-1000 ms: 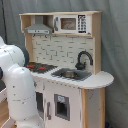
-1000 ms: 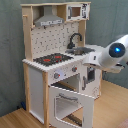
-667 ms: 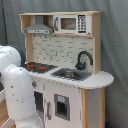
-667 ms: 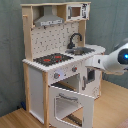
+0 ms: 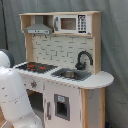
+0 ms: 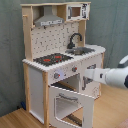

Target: Play with the kitchen

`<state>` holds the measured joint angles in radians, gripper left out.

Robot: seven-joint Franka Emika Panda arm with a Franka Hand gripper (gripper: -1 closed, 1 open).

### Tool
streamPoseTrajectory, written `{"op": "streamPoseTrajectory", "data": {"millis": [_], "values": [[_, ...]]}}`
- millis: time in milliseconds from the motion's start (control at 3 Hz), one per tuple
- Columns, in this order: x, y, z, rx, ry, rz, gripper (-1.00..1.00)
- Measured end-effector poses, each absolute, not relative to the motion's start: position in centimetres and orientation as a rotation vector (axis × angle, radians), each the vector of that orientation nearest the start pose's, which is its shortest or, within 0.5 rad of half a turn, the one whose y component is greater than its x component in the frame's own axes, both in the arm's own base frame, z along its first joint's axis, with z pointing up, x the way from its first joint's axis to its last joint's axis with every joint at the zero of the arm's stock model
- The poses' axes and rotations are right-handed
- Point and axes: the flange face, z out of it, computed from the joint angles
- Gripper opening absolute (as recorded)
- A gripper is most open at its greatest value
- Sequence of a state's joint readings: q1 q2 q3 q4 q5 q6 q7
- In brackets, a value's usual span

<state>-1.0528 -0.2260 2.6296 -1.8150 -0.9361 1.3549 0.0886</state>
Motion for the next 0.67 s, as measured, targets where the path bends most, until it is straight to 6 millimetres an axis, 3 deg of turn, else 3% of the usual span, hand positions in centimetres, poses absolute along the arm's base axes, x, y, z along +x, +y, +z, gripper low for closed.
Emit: {"op": "streamPoseTrajectory", "data": {"millis": [667], "values": [[6.0,59.7,42.5,1.224,1.34,0.492,1.0]]}}
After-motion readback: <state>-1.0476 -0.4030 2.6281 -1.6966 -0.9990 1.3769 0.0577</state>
